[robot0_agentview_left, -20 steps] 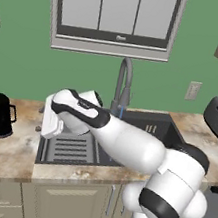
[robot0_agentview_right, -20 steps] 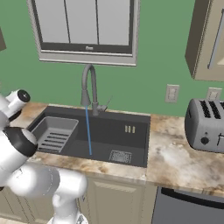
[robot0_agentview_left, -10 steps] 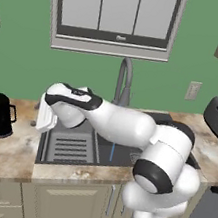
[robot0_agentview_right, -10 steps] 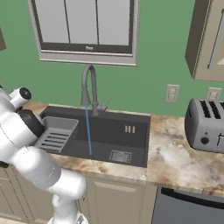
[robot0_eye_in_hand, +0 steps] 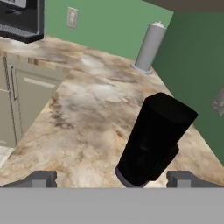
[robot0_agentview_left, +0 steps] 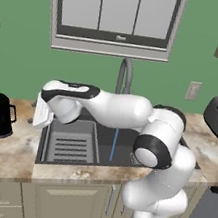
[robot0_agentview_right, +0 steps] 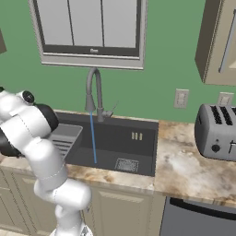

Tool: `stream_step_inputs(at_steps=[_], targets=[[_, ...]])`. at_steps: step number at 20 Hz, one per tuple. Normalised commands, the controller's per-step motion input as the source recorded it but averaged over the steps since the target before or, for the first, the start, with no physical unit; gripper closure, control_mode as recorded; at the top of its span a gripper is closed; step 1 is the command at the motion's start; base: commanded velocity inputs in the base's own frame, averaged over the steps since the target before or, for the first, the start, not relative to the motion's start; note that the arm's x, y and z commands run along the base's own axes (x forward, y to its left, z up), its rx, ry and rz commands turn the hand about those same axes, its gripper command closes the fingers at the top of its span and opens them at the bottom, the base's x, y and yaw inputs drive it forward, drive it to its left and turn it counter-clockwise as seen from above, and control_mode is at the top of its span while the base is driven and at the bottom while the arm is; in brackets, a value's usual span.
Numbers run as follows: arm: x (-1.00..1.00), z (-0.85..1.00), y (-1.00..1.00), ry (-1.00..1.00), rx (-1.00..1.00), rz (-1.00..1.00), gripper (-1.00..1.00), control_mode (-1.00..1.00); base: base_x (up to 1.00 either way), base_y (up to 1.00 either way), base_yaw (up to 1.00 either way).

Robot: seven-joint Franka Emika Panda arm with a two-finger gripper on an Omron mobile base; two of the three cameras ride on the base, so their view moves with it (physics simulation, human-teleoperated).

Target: Turn on the sink faucet and place the jug under the water for a few seconds to fill it up.

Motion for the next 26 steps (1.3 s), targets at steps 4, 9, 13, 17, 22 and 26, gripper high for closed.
stream_step_inputs(at_steps=[4,9,13,17,22,26], targets=[[0.05,-0.06,0.09,0.00,0.00,0.00,-1.00,-1.00,0.00,0.00,0.00],[0.05,-0.07,0.03,0.00,0.00,0.00,-1.00,-1.00,0.00,0.00,0.00],[0.06,-0.11,0.08,0.00,0.00,0.00,-1.00,-1.00,0.00,0.00,0.00],[0.09,-0.13,0.11,0.00,0.00,0.00,-1.00,-1.00,0.00,0.00,0.00],[0.10,-0.11,0.10,0.00,0.00,0.00,-1.00,-1.00,0.00,0.00,0.00],[0.13,-0.06,0.02,0.00,0.00,0.00,-1.00,-1.00,0.00,0.00,0.00]])
